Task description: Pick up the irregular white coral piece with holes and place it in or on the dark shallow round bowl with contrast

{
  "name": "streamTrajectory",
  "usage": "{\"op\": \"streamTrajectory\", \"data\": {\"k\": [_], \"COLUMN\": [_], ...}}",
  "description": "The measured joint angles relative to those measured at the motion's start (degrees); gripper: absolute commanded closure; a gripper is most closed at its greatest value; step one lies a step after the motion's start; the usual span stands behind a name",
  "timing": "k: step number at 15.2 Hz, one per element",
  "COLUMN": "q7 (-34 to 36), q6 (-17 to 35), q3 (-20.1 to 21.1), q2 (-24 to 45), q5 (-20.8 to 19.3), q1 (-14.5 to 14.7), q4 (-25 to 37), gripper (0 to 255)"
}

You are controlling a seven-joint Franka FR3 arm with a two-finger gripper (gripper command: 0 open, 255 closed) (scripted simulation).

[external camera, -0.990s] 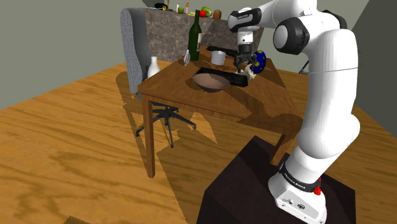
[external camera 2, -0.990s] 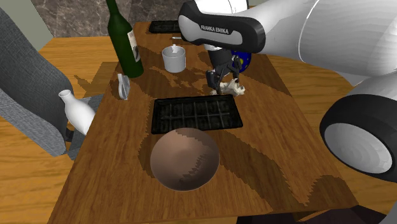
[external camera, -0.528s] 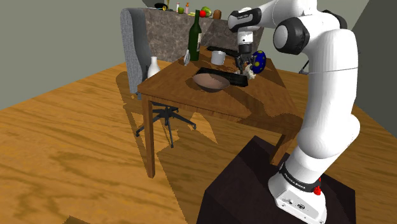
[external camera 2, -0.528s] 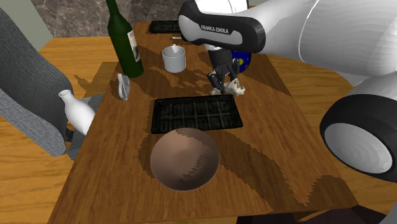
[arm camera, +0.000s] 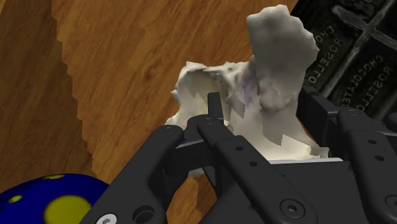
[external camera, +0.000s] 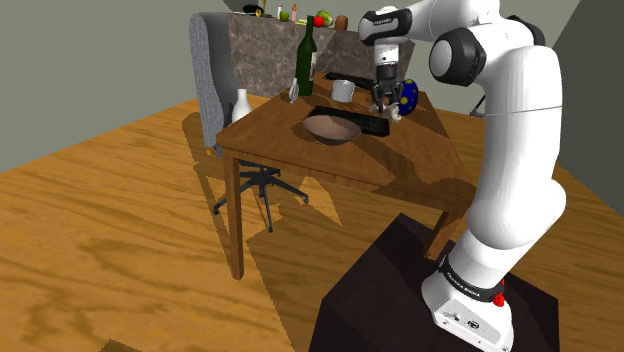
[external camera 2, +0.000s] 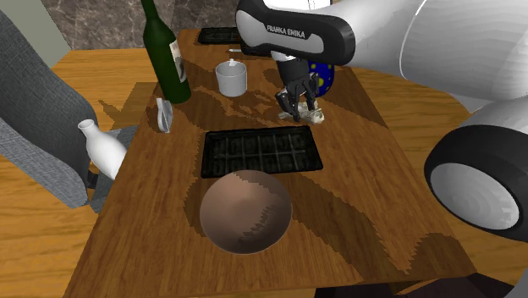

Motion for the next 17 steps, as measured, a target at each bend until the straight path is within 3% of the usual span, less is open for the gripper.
{"op": "streamTrajectory", "data": {"k": [11, 17], "q7": [-1.11, -2.2], "q6": [-9.01, -16.27], "q3": [-0.22, -0.19], "q2": [1.51, 5.21], "q5": [0.28, 1.27], "q1": [-1.31, -3.41], "q4": [10.62, 21.67], "gripper": [255, 255]}}
